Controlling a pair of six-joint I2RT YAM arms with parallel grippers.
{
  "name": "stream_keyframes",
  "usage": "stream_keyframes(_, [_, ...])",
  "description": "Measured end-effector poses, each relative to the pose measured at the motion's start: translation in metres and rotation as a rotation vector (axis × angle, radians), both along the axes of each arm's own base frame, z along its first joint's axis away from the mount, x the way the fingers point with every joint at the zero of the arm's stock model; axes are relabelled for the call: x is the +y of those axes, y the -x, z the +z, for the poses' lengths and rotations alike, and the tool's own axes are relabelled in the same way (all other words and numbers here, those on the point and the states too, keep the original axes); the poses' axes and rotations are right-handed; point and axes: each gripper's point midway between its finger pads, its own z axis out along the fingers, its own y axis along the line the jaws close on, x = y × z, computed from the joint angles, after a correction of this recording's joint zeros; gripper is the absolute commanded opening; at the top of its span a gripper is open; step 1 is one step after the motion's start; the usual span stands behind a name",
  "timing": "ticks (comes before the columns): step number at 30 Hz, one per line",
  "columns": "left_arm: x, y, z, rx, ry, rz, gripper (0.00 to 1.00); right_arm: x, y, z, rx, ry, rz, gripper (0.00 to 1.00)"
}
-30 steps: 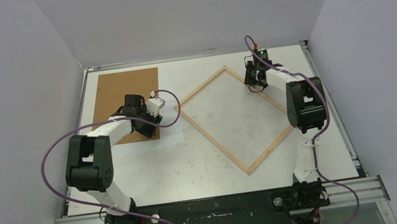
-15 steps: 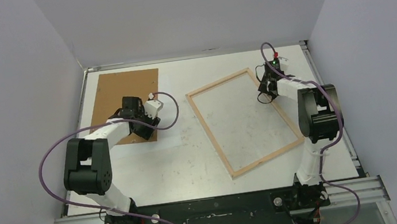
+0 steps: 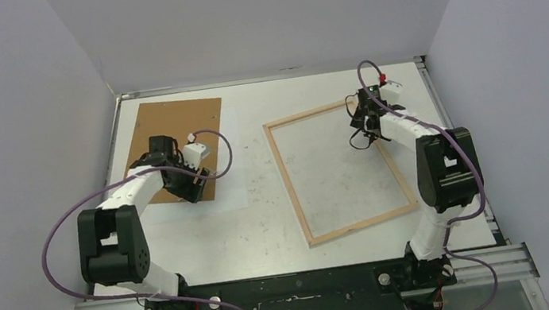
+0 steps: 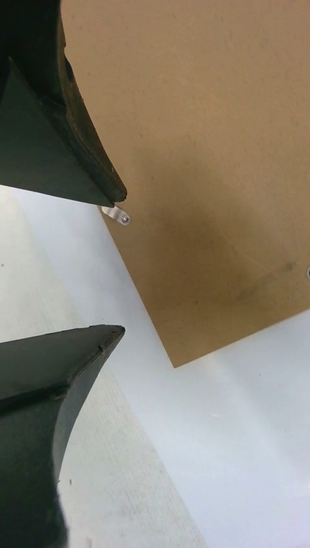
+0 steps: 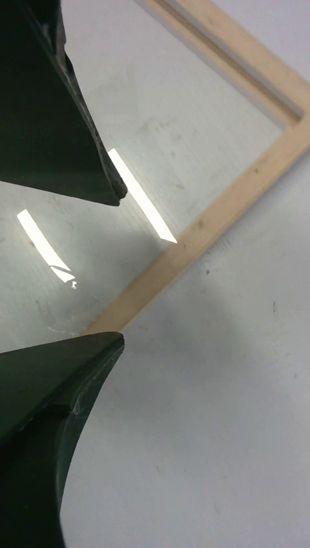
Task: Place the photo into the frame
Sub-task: Adjust the photo frame at the center of the board.
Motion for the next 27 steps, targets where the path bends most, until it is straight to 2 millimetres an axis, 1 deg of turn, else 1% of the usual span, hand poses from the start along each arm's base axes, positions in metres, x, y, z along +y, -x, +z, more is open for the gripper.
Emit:
stream_keyframes(2, [0.006, -0.002, 0.012, 0.001, 0.027, 0.03, 0.73, 0.015, 0.0, 0.016, -0.023, 0.021, 0.025, 0.8])
stream_keyframes(4, [0.012, -0.007, 0.027, -0.024, 0.044, 0.057, 0.77, 0.038, -0.001, 0.036, -0.06, 0.028, 0.067, 0.82])
stream_keyframes(7, [0.022, -0.013, 0.05, -0.07, 0.06, 0.091, 0.8, 0.076, 0.0, 0.066, -0.121, 0.021, 0.138, 0.85])
stream_keyframes(9, [0.031, -0.016, 0.064, -0.097, 0.067, 0.117, 0.8, 0.102, 0.003, 0.081, -0.151, 0.014, 0.188, 0.86])
stream_keyframes(11, [0.041, -0.017, 0.074, -0.113, 0.077, 0.146, 0.79, 0.135, 0.008, 0.092, -0.174, -0.002, 0.257, 0.88])
stream_keyframes(13, [0.051, -0.017, 0.079, -0.114, 0.088, 0.175, 0.78, 0.179, 0.018, 0.099, -0.189, -0.038, 0.358, 0.89])
stream_keyframes(14, [0.058, -0.016, 0.08, -0.11, 0.095, 0.194, 0.77, 0.198, 0.023, 0.1, -0.188, -0.056, 0.402, 0.89])
stream_keyframes(15, [0.065, -0.015, 0.081, -0.102, 0.101, 0.216, 0.76, 0.222, 0.031, 0.102, -0.187, -0.078, 0.456, 0.89])
stream_keyframes(17, [0.08, -0.014, 0.079, -0.089, 0.105, 0.256, 0.75, 0.267, 0.045, 0.1, -0.176, -0.129, 0.554, 0.89])
stream_keyframes(18, [0.087, -0.013, 0.077, -0.082, 0.104, 0.275, 0.74, 0.284, 0.052, 0.097, -0.167, -0.149, 0.592, 0.89])
stream_keyframes(20, [0.097, -0.009, 0.072, -0.062, 0.1, 0.3, 0.74, 0.321, 0.071, 0.083, -0.132, -0.193, 0.676, 0.89])
stream_keyframes(21, [0.102, -0.008, 0.069, -0.054, 0.095, 0.309, 0.74, 0.334, 0.08, 0.074, -0.109, -0.21, 0.706, 0.89])
stream_keyframes(22, [0.106, -0.006, 0.066, -0.048, 0.087, 0.314, 0.74, 0.344, 0.089, 0.064, -0.082, -0.223, 0.731, 0.89])
stream_keyframes(24, [0.113, 0.0, 0.061, -0.034, 0.071, 0.321, 0.73, 0.356, 0.1, 0.045, -0.029, -0.243, 0.756, 0.89])
stream_keyframes(27, [0.122, 0.01, 0.048, 0.002, 0.046, 0.318, 0.72, 0.361, 0.104, 0.025, 0.021, -0.265, 0.753, 0.89])
